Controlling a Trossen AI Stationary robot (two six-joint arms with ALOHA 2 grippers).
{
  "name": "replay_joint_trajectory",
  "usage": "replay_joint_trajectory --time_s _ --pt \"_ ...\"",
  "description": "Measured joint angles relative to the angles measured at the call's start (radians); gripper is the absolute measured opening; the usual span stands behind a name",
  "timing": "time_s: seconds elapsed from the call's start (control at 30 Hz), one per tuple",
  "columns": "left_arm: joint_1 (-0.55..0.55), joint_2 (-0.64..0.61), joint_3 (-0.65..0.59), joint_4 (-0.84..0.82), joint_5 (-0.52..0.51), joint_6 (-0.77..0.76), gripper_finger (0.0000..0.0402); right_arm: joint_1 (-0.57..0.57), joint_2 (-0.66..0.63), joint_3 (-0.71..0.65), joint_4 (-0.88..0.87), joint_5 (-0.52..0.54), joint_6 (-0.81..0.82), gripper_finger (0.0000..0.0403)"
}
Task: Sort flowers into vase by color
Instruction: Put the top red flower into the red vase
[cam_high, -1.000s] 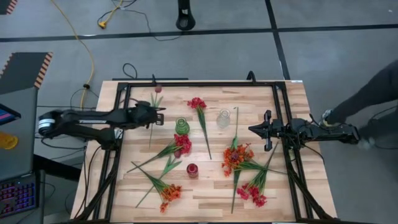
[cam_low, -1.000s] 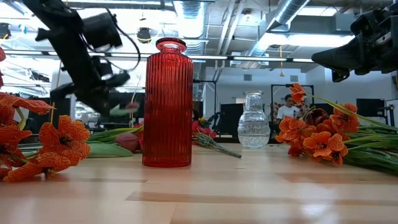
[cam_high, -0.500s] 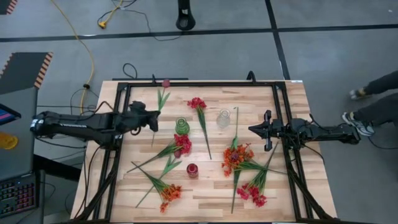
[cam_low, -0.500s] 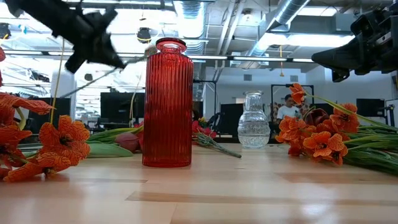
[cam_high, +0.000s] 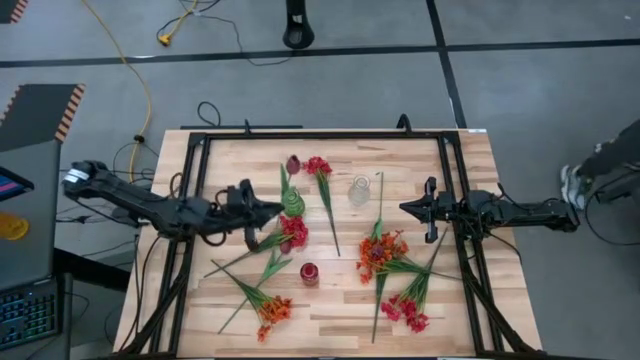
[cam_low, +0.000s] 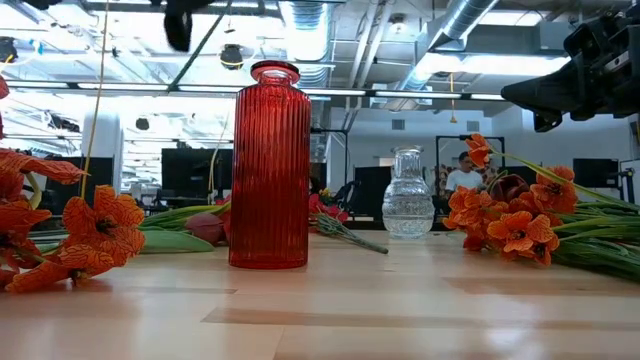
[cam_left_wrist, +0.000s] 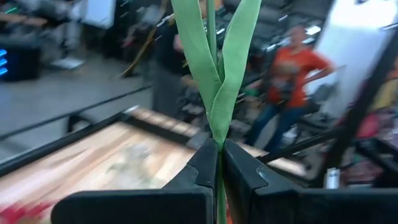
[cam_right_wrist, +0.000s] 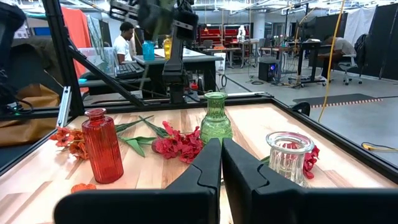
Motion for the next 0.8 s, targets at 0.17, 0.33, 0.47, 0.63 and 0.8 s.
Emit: replay_joint_trajectory --time_s 0.17,0.33,0.47,0.63,0.8 --pt "-0.019 0.15 0.0 0.279 0.085 0.07 0.0 0.0 0.0 0.0 0.0 0.0 0.0 0.0043" --pt "-0.02 0.287 0.0 0.505 0.176 0.086 0.0 0.0 0.0 0.0 0.0 0.0 0.0 0.0043" --pt "-0.02 0.378 0.001 0.655 0.239 0.092 0.0 0.0 0.0 0.0 0.0 0.0 0.0 0.0043" --pt "-0.02 0.47 0.031 0.757 0.308 0.101 0.0 0.0 0.0 0.0 0.0 0.0 0.0 0.0043" --pt "-0.02 0.541 0.092 0.756 0.338 0.14 0.0 0.0 0.0 0.0 0.0 0.0 0.0 0.0043"
